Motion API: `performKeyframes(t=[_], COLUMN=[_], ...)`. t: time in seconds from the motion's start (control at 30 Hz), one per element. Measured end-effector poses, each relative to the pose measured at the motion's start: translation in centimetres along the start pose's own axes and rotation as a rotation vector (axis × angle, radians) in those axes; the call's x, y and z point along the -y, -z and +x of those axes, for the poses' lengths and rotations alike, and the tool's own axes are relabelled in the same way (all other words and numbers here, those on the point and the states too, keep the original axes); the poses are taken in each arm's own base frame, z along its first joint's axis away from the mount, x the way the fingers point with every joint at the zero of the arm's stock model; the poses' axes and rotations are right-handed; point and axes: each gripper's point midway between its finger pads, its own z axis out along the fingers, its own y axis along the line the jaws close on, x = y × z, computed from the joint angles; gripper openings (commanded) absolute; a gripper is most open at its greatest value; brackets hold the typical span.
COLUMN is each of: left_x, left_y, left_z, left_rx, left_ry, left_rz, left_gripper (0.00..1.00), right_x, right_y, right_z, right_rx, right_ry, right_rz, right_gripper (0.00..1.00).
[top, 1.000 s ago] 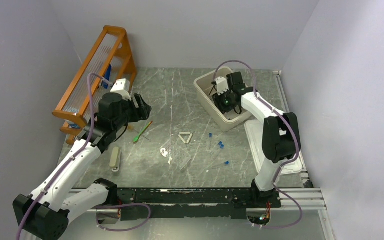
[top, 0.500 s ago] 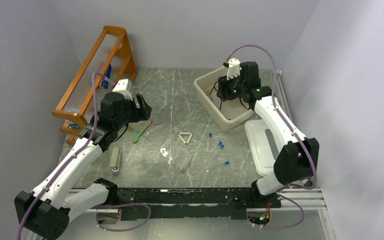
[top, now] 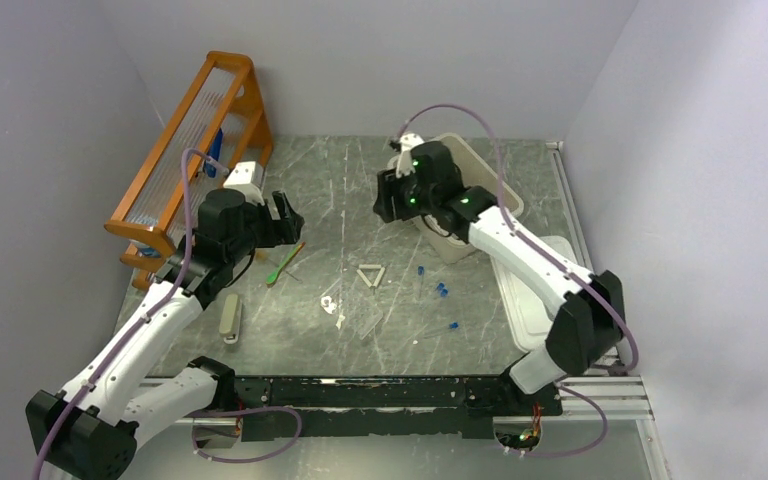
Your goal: Organize the chemistry lab equipment
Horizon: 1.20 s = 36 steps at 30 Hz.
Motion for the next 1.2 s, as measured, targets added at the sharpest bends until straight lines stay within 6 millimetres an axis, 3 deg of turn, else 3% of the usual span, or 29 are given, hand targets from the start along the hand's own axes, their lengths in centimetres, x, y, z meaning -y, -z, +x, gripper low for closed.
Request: performKeyframes(t=[0.1, 0.23, 0.33, 0.47, 0.9, 1.2], left_x=[0.0, 0.0, 0.0, 0.0, -0.4, -1.0], left_y=[0.0, -0.1, -0.1, -0.1, -0.3, -0.4], left_z=[0.4, 0.8, 0.8, 0.8, 1.6, 2.0], left_rx=[-0.009, -0.021, -0.021, -0.020, -0.024, -0.018], left_ry=[0.000, 0.000, 0.005, 0.008, 0.026, 0.026], left_rz=[0.005, 0.008, 0.009, 0.009, -0.005, -0.024], left_gripper=[0.82, 0.81, 0.81, 0.80, 0.80, 0.79], right_x=[-0.8, -0.4, 0.6, 1.7, 0.1, 0.3], right_y=[-2.1, -4.8, -5.6, -5.9, -8.6, -9.1], right_z=[3.0, 9.6, 14.1, 17.4, 20.4, 20.4], right_rx=[-0.082, -0.251, -0.363, -0.443, -0.513, -0.508], right_ry=[-0.021, -0.046, -0.061, -0.082, -0.119, -0.110], right_rz=[0.026, 0.113, 0.193, 0.256, 0.283, 0.342], right_gripper=[0.54, 0.50, 0.48, 0.50, 0.49, 0.18])
